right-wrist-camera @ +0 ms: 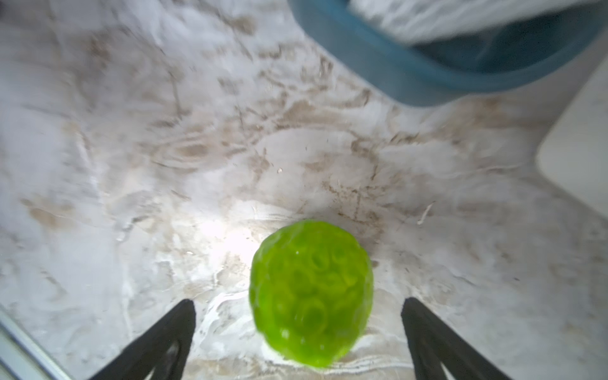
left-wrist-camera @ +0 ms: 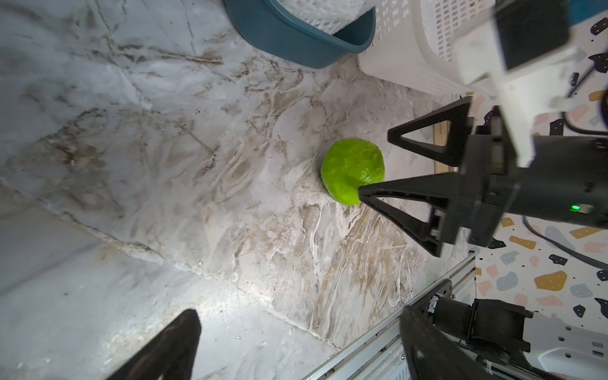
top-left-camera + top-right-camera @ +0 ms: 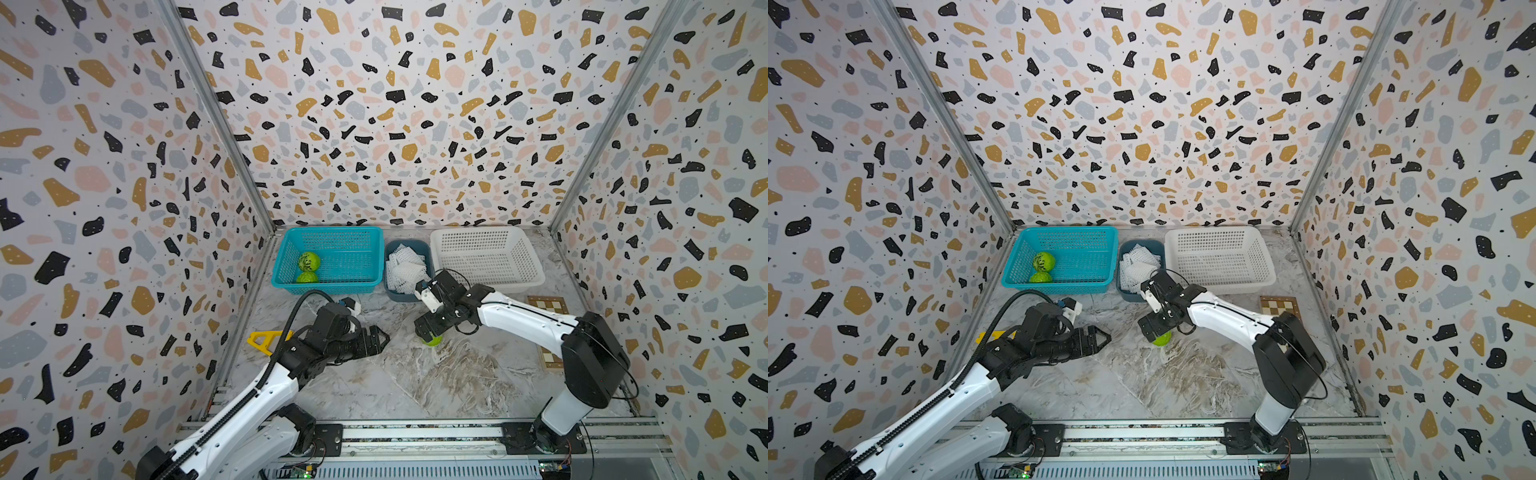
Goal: Sleeve custard apples in foam nets
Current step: Place the custard apple at the center of the board, then pick up the foam net from the storage box.
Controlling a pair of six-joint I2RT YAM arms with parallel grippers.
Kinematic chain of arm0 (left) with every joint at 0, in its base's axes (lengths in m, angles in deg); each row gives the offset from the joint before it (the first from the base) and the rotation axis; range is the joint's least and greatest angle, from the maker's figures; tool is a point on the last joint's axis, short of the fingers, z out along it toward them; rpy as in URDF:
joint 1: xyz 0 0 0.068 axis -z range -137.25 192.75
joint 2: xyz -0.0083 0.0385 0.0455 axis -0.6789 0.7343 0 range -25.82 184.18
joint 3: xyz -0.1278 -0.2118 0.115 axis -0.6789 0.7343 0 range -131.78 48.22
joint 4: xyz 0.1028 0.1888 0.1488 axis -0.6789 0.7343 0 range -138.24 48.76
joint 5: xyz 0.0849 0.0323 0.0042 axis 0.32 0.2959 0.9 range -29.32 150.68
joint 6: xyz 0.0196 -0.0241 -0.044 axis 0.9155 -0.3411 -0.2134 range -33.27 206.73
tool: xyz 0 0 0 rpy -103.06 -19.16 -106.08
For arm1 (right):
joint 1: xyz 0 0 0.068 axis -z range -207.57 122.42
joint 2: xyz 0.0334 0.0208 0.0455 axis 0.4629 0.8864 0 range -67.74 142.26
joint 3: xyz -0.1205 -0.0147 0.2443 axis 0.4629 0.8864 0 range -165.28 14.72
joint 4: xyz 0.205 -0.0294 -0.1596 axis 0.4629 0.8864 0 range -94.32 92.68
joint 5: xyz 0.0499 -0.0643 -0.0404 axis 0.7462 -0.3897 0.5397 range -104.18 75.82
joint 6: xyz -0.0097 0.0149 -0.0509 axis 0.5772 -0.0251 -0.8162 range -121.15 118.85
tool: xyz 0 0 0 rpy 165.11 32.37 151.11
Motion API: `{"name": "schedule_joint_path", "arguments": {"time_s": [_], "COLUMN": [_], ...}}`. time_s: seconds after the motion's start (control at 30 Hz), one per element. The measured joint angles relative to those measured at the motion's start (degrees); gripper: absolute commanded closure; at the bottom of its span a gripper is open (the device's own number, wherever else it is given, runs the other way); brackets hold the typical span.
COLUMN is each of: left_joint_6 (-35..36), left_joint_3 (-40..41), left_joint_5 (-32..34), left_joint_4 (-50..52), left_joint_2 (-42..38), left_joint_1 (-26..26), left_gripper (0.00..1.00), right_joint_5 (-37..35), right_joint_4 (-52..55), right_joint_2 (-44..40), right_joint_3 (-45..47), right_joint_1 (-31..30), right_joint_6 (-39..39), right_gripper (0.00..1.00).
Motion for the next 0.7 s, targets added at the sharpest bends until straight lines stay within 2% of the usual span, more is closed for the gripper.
{"name": "schedule_joint_path", "arguments": {"time_s": [0.1,0.3,0.47,0.7], "left_joint_6": [0.35,1.60,3.30,6.99], "left_joint_3": [-2.27,-8.76,-17.86,-34.18], "left_joint_5": [0.13,0.59,1.86,6.16], "left_joint_4": [0.59,1.40,2.25,4.92], "left_joint_2": [1.86,9.09,19.28,34.93], "left_joint_1": [0.00,0.00,0.87,4.13], "left_gripper": [0.23,0.39,0.40,0.39], "right_joint_5": [-0.48,-0.35,0.55,1.73], "right_joint_4": [-2.64,-9.03,-13.40,-16.28], "right_joint_2": [-6.88,-21.51,-30.97,-36.04], "right_joint_3": [2.51,13.66,23.02,29.99], "right_joint_1": [0.44,4.50,8.72,10.29], "right_joint_6": [1.33,4.72,7.74,9.49], "right_gripper": [0.03,0.11,0.14,0.16]}}
